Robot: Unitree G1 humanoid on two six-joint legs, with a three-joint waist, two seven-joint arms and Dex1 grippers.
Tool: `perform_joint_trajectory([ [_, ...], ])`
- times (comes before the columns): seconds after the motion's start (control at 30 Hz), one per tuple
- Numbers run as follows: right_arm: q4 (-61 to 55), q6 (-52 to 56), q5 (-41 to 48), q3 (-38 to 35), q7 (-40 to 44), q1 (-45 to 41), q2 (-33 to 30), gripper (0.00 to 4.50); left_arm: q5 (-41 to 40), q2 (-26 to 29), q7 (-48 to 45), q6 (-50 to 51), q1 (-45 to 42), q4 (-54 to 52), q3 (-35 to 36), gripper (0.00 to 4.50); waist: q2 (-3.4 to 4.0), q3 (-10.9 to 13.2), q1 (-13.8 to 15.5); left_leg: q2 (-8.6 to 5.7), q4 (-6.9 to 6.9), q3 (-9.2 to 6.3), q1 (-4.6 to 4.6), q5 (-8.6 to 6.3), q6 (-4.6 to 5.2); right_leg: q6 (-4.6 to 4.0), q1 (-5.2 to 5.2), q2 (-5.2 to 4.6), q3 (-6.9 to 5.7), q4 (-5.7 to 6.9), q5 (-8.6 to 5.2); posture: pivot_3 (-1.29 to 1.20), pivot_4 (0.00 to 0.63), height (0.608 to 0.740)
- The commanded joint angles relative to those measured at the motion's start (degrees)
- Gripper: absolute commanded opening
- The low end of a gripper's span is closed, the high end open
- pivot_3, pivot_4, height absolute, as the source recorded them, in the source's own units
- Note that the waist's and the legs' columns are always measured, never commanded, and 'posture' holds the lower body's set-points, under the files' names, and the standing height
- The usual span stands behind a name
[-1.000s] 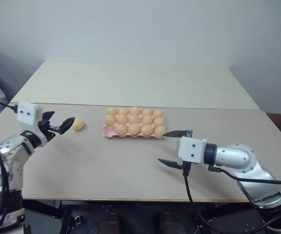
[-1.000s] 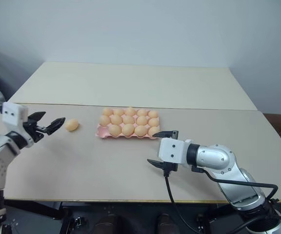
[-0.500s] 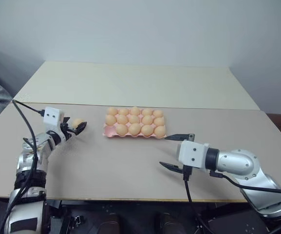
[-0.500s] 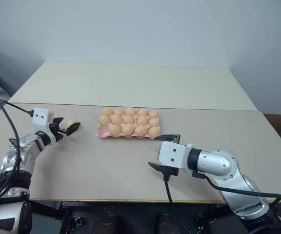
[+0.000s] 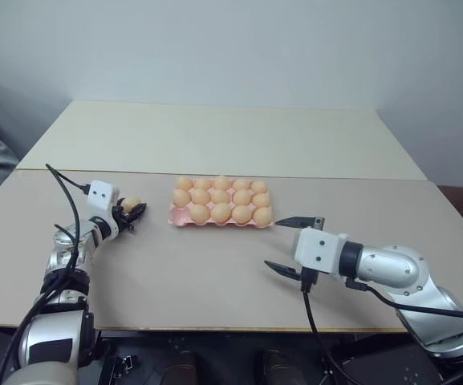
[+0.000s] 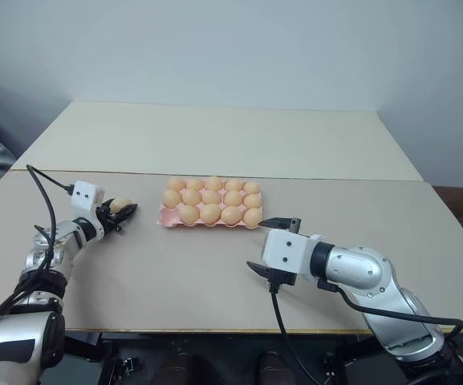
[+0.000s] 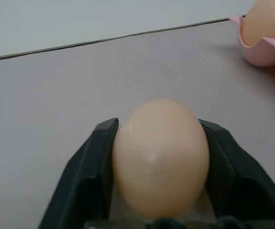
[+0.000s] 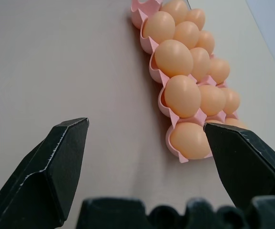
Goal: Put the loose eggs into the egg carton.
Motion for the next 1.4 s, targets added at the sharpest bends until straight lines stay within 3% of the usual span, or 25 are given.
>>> perform_joint_trajectory([
  [0.03, -1.14, -0.17, -0.55, -1.84, -0.88, 0.15, -0.35, 4.5, 0.97, 0.76, -1.34, -1.33, -0.24, -1.39, -0.82, 1.78, 0.0, 0.0, 0.0, 0.0, 0.0, 0.0, 0.0, 0.0, 0.0, 0.0, 0.0, 0.0, 0.0, 0.0, 0.0, 0.0, 0.15, 0.74],
  [0.43, -0.74, -0.57, -1.53, -1.05, -1.89, 0.26, 0.69, 4.5, -9.54, -0.69, -14.47, 12.55, 10.54, -32.18, -1.68, 1.78, 0.0, 0.0, -0.01, 0.01, 0.0, 0.0, 0.02, 0.0, 0.0, 0.0, 0.01, -0.01, 0.02, 0.02, 0.0, 0.0, 0.15, 0.74],
  [0.63, -0.87, -0.54, -2.39, -0.78, -2.57, 0.62, 1.17, 4.5, -11.49, -1.46, -18.13, 15.59, 10.96, -35.63, -3.69, 1.78, 0.0, 0.0, -0.02, 0.01, 0.0, -0.03, 0.03, 0.0, 0.0, -0.01, 0.01, 0.02, 0.02, 0.04, 0.0, 0.0, 0.15, 0.74],
  [0.8, -1.3, -0.15, -2.95, -0.8, -3.19, 1.12, 1.42, 4.5, -11.21, -2.49, -18.91, 15.39, 7.9, -30.98, -4.63, 1.78, 0.0, 0.0, -0.02, 0.0, 0.0, -0.03, 0.02, 0.01, 0.01, -0.01, 0.01, 0.02, 0.02, 0.03, 0.0, 0.0, 0.15, 0.74],
  [1.07, -1.83, 0.0, -3.57, -1.4, -3.45, 2.12, 1.23, 4.5, -10.31, -3.73, -18.33, 10.47, 5.6, -26.23, -4.06, 4.37, 0.0, 0.0, -0.07, -0.02, 0.0, -0.03, 0.01, 0.01, 0.01, 0.0, 0.01, 0.01, 0.03, 0.01, 0.0, 0.0, 0.15, 0.74],
  [1.3, -1.89, -0.1, -3.65, -1.7, -3.23, 2.17, 0.96, 4.5, -11.24, -1.63, -18.85, 10.17, 9.13, -31.11, -2.72, 4.47, 0.0, 0.0, -0.25, 0.0, 0.0, -0.04, 0.01, 0.01, 0.01, 0.0, 0.0, 0.02, 0.04, 0.02, 0.0, 0.0, 0.15, 0.74],
  [1.4, -2.43, 0.08, -3.08, -2.31, -2.62, 2.42, 0.46, 4.5, -15.27, 3.14, -20.76, 15.26, 15.78, -40.45, 0.79, 4.47, 0.0, 0.0, -0.68, 0.06, 0.0, -0.03, 0.01, 0.0, 0.01, -0.01, -0.03, 0.06, 0.04, 0.0, -0.01, 0.0, 0.15, 0.74],
])
